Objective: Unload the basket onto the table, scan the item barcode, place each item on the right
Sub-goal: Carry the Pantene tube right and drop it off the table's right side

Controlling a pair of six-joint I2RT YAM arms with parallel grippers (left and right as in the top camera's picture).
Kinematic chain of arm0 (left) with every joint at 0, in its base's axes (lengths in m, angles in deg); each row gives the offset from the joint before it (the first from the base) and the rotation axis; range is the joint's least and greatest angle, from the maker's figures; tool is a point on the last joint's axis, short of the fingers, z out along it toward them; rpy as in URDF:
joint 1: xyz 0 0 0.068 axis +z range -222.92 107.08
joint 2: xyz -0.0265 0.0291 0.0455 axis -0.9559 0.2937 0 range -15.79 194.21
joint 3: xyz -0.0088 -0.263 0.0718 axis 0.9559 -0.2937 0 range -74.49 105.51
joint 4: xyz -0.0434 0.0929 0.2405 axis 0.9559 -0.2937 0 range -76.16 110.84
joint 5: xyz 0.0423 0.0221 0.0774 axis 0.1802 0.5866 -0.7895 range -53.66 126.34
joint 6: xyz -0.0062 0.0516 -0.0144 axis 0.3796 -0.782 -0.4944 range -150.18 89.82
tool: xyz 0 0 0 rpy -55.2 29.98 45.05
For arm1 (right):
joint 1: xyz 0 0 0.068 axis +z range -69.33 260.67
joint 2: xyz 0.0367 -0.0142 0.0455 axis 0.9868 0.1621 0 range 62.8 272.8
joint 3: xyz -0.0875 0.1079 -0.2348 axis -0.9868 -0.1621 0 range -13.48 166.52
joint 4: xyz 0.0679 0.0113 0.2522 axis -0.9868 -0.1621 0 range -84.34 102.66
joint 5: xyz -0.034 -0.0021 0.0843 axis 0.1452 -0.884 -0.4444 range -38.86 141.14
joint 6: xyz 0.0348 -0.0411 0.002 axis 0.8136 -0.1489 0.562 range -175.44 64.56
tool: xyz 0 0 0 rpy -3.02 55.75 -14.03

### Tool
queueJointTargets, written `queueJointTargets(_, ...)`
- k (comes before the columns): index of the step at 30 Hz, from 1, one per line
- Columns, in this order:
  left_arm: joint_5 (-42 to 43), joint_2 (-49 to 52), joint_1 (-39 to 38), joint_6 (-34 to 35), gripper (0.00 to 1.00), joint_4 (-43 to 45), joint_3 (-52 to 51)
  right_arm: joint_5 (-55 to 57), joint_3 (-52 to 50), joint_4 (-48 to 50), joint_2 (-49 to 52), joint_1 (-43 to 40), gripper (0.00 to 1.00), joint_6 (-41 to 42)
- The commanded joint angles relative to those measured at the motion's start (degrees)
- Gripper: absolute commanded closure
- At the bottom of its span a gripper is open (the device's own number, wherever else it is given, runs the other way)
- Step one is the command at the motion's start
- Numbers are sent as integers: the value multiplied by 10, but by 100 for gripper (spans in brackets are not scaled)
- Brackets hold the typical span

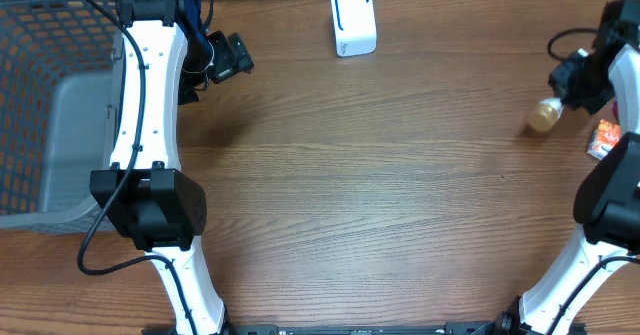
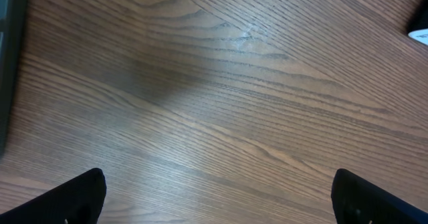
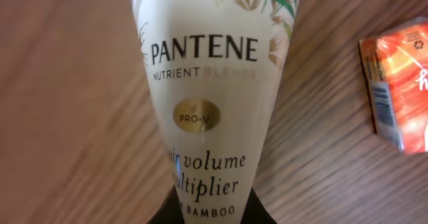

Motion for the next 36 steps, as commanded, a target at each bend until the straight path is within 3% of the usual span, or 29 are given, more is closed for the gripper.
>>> queueJointTargets(1,-4,-3,1,8,0,0,5,27,-34,42,-3,-24,96,-38)
queueJointTargets(10,-4,-3,1,8,0,0,5,27,-118,134,9,-61,96,-156)
queueJointTargets(14,-4,-3,1,8,0,0,5,28,-120,142,9,-88,96,-158)
queueJointTargets(17,-4,-3,1,8,0,0,5,32,-120,140,9,-113,89,-157)
queueJointTargets(20,-4,-3,1,8,0,0,5,38,-103,121,8,-144,90,-157)
queueJointTargets(27,-4,-3,1,8,0,0,5,-55,11,36,-3,-164,71,-157)
queueJointTargets(29,-4,-3,1,8,0,0,5,-76,55,8,-7,-161,62,-157)
queueJointTargets(30,-4,-3,1,8,0,0,5,-89,85,-11,-10,-159,47,-157)
queueJointTargets(32,-4,-3,1,8,0,0,5,-106,140,-49,-14,-155,0,-157)
queueJointTargets(36,-4,-3,1,8,0,0,5,-163,275,-137,-21,-150,0,-157)
